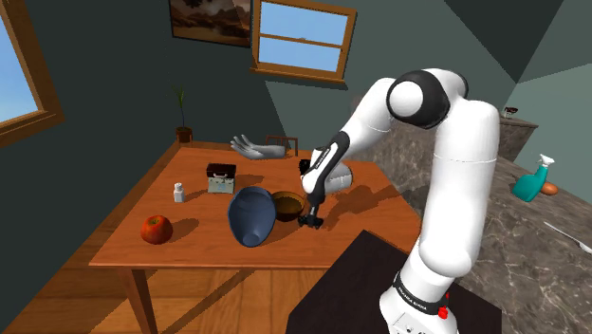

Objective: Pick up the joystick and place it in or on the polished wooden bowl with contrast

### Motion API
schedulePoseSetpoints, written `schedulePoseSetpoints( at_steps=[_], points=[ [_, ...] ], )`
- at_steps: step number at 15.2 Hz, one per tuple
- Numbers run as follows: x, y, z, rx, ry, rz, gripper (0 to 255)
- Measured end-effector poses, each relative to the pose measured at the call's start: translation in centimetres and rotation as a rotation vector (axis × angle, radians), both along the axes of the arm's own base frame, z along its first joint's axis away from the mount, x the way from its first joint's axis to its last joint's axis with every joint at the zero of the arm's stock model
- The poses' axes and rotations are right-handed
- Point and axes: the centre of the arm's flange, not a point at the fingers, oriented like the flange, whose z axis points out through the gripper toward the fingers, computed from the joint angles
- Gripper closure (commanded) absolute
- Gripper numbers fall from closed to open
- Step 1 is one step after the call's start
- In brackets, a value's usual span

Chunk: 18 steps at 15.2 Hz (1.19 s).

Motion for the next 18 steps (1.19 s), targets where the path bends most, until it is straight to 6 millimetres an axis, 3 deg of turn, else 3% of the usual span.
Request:
schedulePoseSetpoints(
  at_steps=[18],
  points=[
    [-0.1, -0.1, 9.3, 0.0, -0.001, 0.0, 255]
  ],
)
